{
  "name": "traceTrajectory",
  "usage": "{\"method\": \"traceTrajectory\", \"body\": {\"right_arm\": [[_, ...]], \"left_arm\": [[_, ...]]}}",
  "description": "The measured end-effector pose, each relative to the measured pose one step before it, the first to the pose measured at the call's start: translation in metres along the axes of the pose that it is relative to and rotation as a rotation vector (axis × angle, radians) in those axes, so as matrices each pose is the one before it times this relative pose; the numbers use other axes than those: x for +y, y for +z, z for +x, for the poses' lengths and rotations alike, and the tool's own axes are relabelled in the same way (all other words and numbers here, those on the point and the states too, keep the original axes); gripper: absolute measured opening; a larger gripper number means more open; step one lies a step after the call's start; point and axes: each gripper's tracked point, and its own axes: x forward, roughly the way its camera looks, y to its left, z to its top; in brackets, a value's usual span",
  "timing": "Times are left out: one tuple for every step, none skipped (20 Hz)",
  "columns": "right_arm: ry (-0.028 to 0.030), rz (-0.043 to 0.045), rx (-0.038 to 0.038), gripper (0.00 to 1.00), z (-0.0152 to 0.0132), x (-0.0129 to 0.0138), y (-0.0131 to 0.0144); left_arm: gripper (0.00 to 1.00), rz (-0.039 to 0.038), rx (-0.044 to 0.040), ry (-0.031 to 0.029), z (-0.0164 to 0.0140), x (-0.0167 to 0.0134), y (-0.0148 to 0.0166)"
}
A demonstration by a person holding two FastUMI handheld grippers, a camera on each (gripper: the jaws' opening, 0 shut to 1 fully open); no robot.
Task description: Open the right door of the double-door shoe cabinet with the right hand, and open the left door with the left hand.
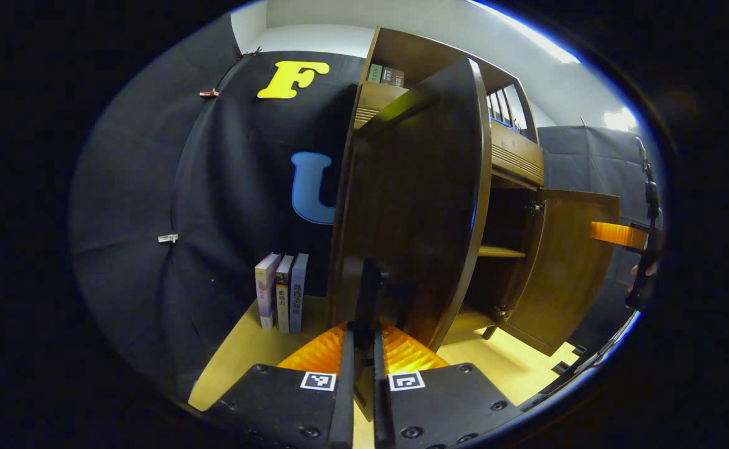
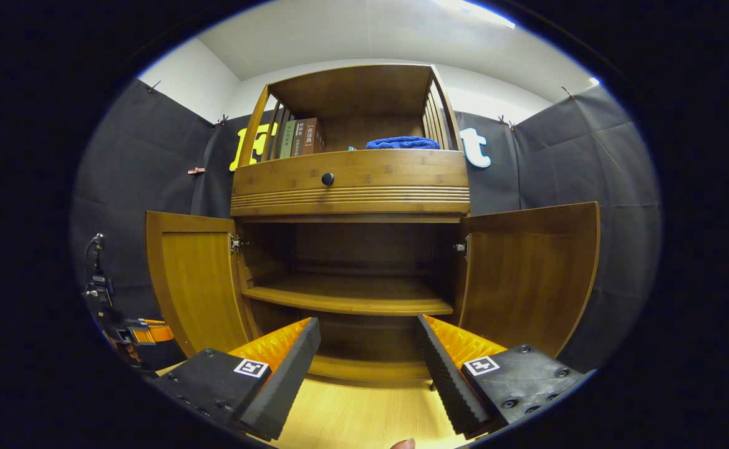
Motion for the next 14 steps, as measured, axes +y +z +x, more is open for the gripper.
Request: {"method": "traceTrajectory", "body": {"right_arm": [[-0.00249, 0.00150, -0.00033, 0.98, 0.00017, -0.00020, 0.00004], [-0.00227, 0.00307, 0.00018, 0.98, 0.00002, -0.00002, 0.00000], [-0.00244, 0.00344, -0.00078, 0.98, 0.00021, -0.00043, -0.00006], [0.00023, 0.00283, 0.00055, 0.98, 0.00003, 0.00017, -0.00008], [-0.00041, 0.00079, 0.00035, 0.98, -0.00005, -0.00022, 0.00027], [0.00065, -0.00070, -0.00073, 0.98, -0.00066, -0.00033, 0.00016], [-0.00003, -0.00008, -0.00122, 0.98, -0.00036, -0.00023, 0.00061], [0.00120, 0.00038, -0.00169, 0.98, -0.00001, 0.00005, 0.00013], [-0.00077, -0.00062, -0.00053, 0.98, 0.00011, -0.00045, 0.00006], [0.00113, -0.00057, 0.00147, 0.98, -0.00021, 0.00029, -0.00039], [-0.00121, -0.00021, 0.00086, 0.98, 0.00025, -0.00021, -0.00008], [0.00046, 0.00146, 0.00146, 0.95, -0.00009, -0.00027, -0.00018], [-0.00083, 0.00179, 0.00258, 0.98, 0.00028, -0.00012, -0.00064], [-0.00027, 0.00183, 0.00135, 0.98, -0.00005, -0.00031, -0.00009]], "left_arm": [[0.16, 0.00998, -0.00112, 0.01513, -0.00104, 0.00707, 0.00101], [0.14, 0.00726, -0.00133, 0.01754, -0.00030, 0.00744, 0.00112], [0.13, -0.00198, -0.00238, 0.00645, -0.00015, 0.00530, 0.00181], [0.12, -0.01147, -0.00819, -0.01039, -0.00005, 0.00012, 0.00413], [0.12, -0.01080, -0.00891, -0.01246, -0.00044, -0.00122, 0.00435], [0.12, 0.00207, -0.00167, -0.00595, -0.00022, 0.00060, 0.00066], [0.12, 0.01358, 0.00193, -0.00262, -0.00072, 0.00018, 0.00050], [0.12, 0.01517, 0.00096, -0.00133, 0.00054, -0.00107, -0.00033], [0.12, 0.01057, 0.00172, 0.00093, -0.00043, -0.00062, 0.00001], [0.12, 0.00626, 0.00056, 0.00525, -0.00005, 0.00109, -0.00059], [0.12, 0.00316, -0.00171, 0.00683, -0.00103, 0.00031, 0.00084], [0.12, -0.00002, -0.00564, 0.01027, -0.00248, 0.00046, 0.00014], [0.12, -0.00434, -0.00560, 0.01060, -0.00413, -0.00012, 0.00152], [0.12, -0.00432, -0.00282, 0.01009, -0.00463, -0.00094, -0.00073]]}}
